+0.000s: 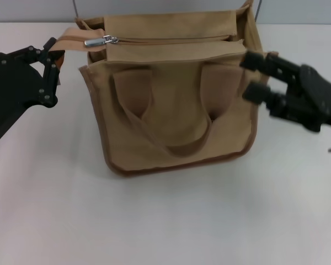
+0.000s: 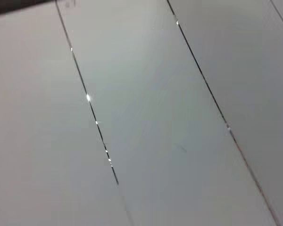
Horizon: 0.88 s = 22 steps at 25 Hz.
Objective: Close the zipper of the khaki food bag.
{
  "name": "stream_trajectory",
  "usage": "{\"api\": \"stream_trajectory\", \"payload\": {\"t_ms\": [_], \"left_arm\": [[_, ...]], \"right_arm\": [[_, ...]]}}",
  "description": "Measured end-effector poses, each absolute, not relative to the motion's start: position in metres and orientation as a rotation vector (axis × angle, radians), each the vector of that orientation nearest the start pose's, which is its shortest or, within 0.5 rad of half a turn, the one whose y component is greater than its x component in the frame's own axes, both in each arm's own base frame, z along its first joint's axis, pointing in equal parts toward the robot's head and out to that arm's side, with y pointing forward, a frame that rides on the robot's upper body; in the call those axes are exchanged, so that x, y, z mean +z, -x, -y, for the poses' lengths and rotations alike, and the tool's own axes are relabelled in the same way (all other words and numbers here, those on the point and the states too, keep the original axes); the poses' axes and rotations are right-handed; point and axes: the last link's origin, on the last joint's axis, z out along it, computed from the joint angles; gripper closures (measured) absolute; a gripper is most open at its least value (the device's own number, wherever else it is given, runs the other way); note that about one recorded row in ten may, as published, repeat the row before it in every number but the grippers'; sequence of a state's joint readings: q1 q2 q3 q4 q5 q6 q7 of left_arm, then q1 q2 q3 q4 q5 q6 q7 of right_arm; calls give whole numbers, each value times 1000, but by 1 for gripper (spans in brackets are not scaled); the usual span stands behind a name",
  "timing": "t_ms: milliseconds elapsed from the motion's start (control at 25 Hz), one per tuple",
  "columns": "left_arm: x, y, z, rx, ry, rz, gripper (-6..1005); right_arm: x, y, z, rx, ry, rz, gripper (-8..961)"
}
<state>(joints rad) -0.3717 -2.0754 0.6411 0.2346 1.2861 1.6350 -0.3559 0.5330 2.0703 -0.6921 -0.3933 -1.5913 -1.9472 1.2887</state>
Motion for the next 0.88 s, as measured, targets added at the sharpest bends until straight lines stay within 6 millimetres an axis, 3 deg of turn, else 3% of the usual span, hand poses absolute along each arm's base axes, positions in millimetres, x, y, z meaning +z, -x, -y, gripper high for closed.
{"api": "stream_trajectory", "payload": {"t_ms": [160, 440, 880], "left_arm": [[15, 294, -290, -952, 1942, 12, 985], [14, 292, -288, -948, 1935, -19, 985], [13, 289, -284, -981, 1929, -26, 985]], "right_arm": [[14, -197, -309, 1625, 2670, -707, 173], [17, -165, -349, 1482, 2802, -1100, 173], [24, -163, -369, 1371, 2724, -1081, 173]]}}
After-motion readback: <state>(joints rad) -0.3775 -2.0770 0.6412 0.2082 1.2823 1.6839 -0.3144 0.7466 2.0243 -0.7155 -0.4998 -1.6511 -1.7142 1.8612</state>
